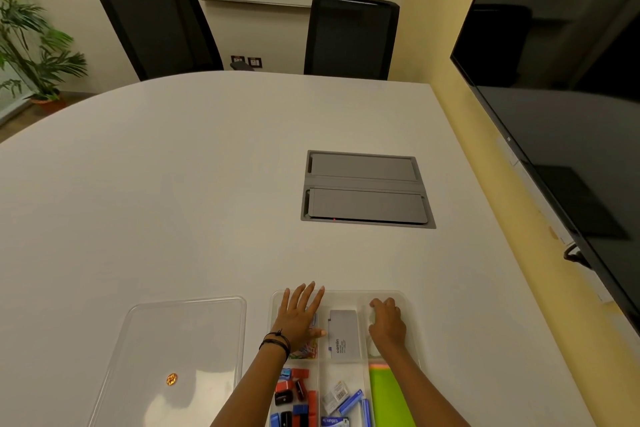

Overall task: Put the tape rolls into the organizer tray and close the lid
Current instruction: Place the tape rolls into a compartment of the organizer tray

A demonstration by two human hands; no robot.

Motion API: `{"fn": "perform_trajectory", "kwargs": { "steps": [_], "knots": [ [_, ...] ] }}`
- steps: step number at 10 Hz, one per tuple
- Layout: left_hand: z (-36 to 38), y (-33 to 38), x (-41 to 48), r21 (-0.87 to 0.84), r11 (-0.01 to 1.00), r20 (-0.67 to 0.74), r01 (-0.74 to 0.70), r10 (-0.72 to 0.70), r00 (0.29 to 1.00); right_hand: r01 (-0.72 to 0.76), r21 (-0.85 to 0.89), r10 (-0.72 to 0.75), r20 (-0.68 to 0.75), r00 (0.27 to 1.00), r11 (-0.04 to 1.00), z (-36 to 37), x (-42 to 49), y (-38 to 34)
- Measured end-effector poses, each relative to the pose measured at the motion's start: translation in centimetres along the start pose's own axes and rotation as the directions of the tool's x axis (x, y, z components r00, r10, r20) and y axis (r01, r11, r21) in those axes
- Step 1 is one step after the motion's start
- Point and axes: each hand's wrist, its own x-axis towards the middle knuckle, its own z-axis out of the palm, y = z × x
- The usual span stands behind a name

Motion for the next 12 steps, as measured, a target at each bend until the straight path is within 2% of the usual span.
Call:
{"fn": "perform_trajectory", "kwargs": {
  "steps": [1, 2, 3, 6, 9, 10, 11, 12],
  "knots": [
    [-0.5, 0.3, -0.5, 0.088, 0.996, -0.090, -0.018, 0.026, 0.996, 0.027, -0.085, -0.023, 0.038, 0.999, 0.996, -0.8, -0.1, -0.1],
    [-0.2, -0.1, -0.3, 0.082, 0.996, -0.162, -0.020, 0.033, 0.986, 0.016, -0.063, -0.019, -0.045, 0.999, 0.998, -1.4, -0.5, 0.1],
    [0.5, -0.3, 0.2, 0.033, 0.999, -0.015, -0.022, 0.023, 1.000, 0.024, -0.075, -0.034, -0.128, 0.991, 0.997, -1.8, -1.2, 1.0],
    [1.2, -0.5, 0.6, 0.026, 1.000, -0.027, -0.010, 0.011, 1.000, 0.030, -0.138, -0.037, -0.051, 0.998, 0.990, -1.2, -3.8, 2.7],
    [1.3, -0.6, 0.7, 0.013, 1.000, -0.025, -0.014, 0.015, 1.000, 0.159, -0.002, -0.159, 0.026, 0.987, 0.987, -0.6, -4.7, 2.4],
    [1.3, -0.6, 0.7, 0.023, 1.000, -0.025, -0.015, 0.016, 1.000, 0.137, 0.029, -0.136, -0.028, 0.990, 0.990, -1.2, -4.6, 2.5],
    [1.4, -0.6, 0.7, 0.024, 1.000, -0.032, -0.015, 0.016, 0.999, 0.094, -0.034, -0.096, -0.076, 0.993, 0.995, -1.7, -4.2, 3.0],
    [1.3, -0.5, 0.7, 0.024, 1.000, -0.031, -0.019, 0.020, 0.999, 0.093, -0.123, -0.093, 0.005, 0.996, 0.988, -1.9, -3.8, 3.1]
  ]
}}
